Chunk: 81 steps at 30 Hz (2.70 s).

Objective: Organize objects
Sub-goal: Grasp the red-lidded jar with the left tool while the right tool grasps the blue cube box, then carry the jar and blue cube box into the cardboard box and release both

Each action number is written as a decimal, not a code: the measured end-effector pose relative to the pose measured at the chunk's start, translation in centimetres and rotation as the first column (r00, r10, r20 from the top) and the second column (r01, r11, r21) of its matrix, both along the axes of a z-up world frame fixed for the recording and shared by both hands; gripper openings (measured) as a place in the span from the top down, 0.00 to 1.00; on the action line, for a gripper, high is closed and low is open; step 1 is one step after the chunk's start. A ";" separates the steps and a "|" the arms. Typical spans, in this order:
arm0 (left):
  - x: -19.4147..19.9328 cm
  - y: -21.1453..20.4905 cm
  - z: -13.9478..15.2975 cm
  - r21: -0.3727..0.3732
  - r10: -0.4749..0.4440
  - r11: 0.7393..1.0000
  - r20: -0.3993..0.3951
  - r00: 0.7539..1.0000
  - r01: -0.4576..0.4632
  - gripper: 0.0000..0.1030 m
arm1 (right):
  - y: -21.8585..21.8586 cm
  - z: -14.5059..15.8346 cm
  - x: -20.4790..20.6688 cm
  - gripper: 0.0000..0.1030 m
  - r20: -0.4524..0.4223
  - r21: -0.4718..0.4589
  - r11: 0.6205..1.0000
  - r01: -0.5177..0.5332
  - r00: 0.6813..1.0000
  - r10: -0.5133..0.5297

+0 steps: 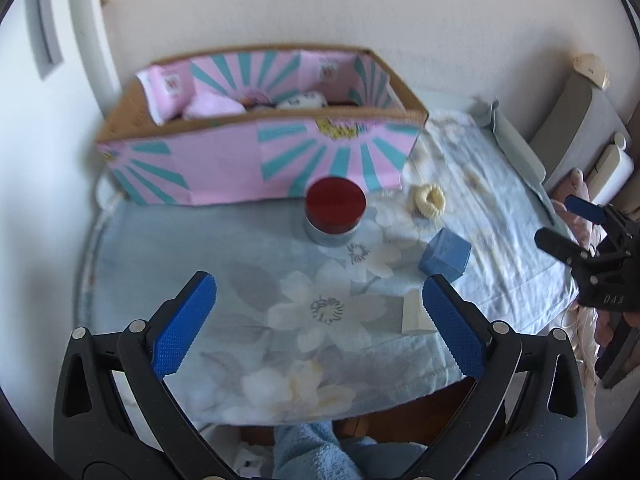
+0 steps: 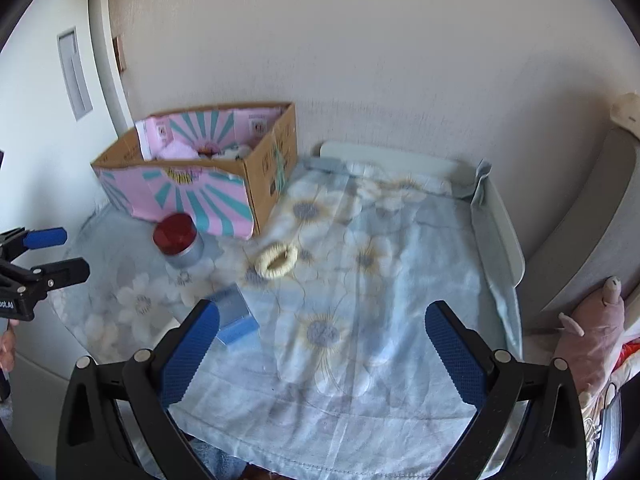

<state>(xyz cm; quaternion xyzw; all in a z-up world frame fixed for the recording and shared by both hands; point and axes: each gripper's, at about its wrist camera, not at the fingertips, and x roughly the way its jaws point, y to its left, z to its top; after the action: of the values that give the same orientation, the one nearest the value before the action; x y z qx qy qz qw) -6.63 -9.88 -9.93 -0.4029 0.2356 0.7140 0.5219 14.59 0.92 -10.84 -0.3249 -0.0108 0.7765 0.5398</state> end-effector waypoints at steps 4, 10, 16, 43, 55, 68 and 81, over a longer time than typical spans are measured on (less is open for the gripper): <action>-0.2 1.9 -2.4 -0.005 -0.002 1.000 0.008 1.000 0.002 0.00 | 1.0 -2.2 -0.1 0.00 0.013 -0.022 0.998 -0.051 0.999 0.052; -1.5 5.3 -5.2 0.008 -0.006 1.000 0.010 1.000 0.006 0.01 | 1.9 -5.2 -1.9 0.17 0.061 -0.042 0.982 -0.183 0.981 0.186; -2.0 7.9 -6.7 0.010 -0.026 1.000 -0.016 1.000 0.027 0.12 | 3.4 -6.6 -3.6 0.29 0.063 -0.065 0.961 -0.269 0.960 0.273; -0.9 9.7 -8.4 0.001 -0.075 0.997 -0.011 0.997 0.075 0.50 | 5.2 -8.0 -8.2 0.66 0.021 -0.153 0.960 -0.236 0.970 0.242; -1.6 7.0 -3.2 0.028 -0.055 0.998 0.019 0.998 0.054 0.50 | 3.5 -4.2 -9.1 0.66 0.007 -0.171 0.952 -0.252 0.966 0.257; -5.0 4.0 6.8 0.057 -0.049 0.997 0.007 0.999 0.048 0.50 | 0.5 5.4 -9.0 0.66 -0.058 -0.114 0.979 -0.169 0.985 0.163; -14.7 8.1 12.0 0.067 -0.001 0.998 -0.014 1.000 0.002 0.50 | 3.5 12.2 -14.2 0.66 -0.057 -0.071 0.981 -0.181 0.982 0.177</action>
<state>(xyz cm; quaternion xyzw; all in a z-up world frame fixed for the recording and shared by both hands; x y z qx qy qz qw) -21.31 -1.82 2.10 -0.3801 0.2156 0.7240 0.5338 0.37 4.39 1.40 -0.3230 0.0031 0.8298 0.4551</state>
